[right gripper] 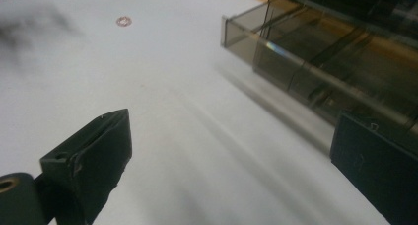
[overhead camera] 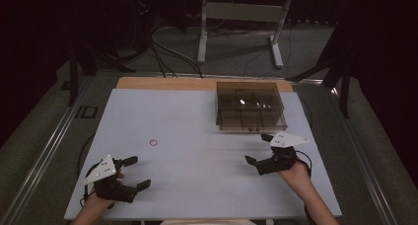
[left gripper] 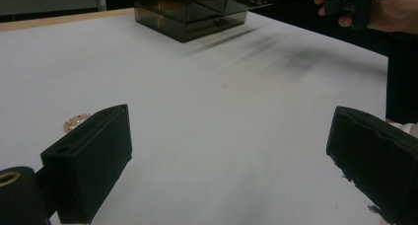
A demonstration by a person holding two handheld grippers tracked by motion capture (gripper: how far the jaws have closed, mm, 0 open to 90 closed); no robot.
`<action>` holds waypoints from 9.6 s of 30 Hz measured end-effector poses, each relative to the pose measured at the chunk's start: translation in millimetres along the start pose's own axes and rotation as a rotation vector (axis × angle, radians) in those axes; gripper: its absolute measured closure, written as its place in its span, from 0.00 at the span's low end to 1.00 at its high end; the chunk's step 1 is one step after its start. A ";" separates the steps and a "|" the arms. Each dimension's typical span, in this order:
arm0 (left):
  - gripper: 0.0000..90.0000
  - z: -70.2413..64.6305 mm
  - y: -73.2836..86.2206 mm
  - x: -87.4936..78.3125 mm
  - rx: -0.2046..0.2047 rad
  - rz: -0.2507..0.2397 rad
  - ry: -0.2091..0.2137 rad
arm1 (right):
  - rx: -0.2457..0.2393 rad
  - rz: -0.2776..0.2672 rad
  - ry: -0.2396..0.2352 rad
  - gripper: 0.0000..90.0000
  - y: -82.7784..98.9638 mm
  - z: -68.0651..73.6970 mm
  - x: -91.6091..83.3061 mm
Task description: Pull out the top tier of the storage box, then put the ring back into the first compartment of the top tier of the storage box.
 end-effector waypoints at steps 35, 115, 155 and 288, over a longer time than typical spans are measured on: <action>0.06 4.0 1.9 4.0 -0.005 0.015 0.004 | 0.039 -0.017 0.074 0.05 45.9 6.7 9.5; 0.06 62.8 -66.7 57.0 -0.091 0.104 -0.337 | 0.048 -0.060 0.035 0.05 45.9 14.4 -3.7; 0.48 71.5 -23.6 80.8 -0.065 0.263 -0.267 | 0.043 -0.054 0.022 0.05 46.4 15.6 -4.7; 1.00 24.4 -106.2 131.3 0.054 0.233 0.032 | 0.056 -0.063 0.020 0.05 45.0 14.8 -7.7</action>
Point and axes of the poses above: each handheld gripper's, and its own axes: x roughly forward along the jaws, y roughly out of its underside, z roughly to its left, the point moved 3 cm from there along x, roughly forward along the jaws
